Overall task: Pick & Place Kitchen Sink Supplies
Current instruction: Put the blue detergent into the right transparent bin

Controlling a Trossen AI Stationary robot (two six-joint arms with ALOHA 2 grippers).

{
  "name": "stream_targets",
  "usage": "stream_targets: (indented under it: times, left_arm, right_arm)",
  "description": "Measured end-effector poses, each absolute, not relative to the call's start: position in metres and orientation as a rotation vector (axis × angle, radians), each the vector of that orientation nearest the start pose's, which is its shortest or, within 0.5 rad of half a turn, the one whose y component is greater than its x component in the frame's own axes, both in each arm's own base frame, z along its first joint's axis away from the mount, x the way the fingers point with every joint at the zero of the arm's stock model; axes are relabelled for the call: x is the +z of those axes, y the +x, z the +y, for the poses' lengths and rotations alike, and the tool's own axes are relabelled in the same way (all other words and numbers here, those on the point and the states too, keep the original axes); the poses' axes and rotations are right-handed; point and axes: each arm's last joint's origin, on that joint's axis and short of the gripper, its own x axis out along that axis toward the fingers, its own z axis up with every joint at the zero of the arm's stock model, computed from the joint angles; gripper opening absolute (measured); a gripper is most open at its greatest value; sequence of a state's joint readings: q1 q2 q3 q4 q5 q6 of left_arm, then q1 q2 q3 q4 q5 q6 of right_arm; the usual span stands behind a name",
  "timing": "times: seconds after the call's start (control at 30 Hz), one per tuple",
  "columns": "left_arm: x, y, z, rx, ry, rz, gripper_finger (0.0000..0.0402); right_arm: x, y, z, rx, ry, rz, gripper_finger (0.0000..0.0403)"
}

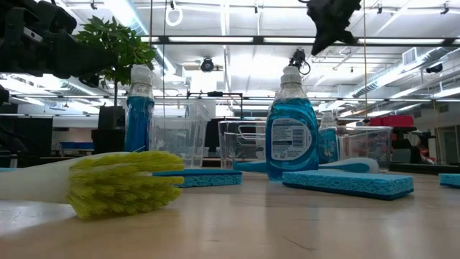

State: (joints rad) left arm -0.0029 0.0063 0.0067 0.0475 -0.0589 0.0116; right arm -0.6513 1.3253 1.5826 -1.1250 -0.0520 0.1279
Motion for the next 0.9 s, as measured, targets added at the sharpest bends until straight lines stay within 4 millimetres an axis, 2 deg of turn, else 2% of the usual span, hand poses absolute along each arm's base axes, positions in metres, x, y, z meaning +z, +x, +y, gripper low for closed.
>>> stream_targets:
  times: [0.33, 0.9]
  left_arm:
    - [0.17, 0.098, 0.001, 0.056, 0.01, -0.048, 0.0044]
    - [0.17, 0.098, 0.001, 0.056, 0.01, -0.048, 0.0044]
  right_arm:
    - [0.423, 0.207, -0.117, -0.379, 0.336, 0.65, 0.0001]
    - [0.422, 0.233, -0.05, -0.093, 0.253, 0.689, 0.0]
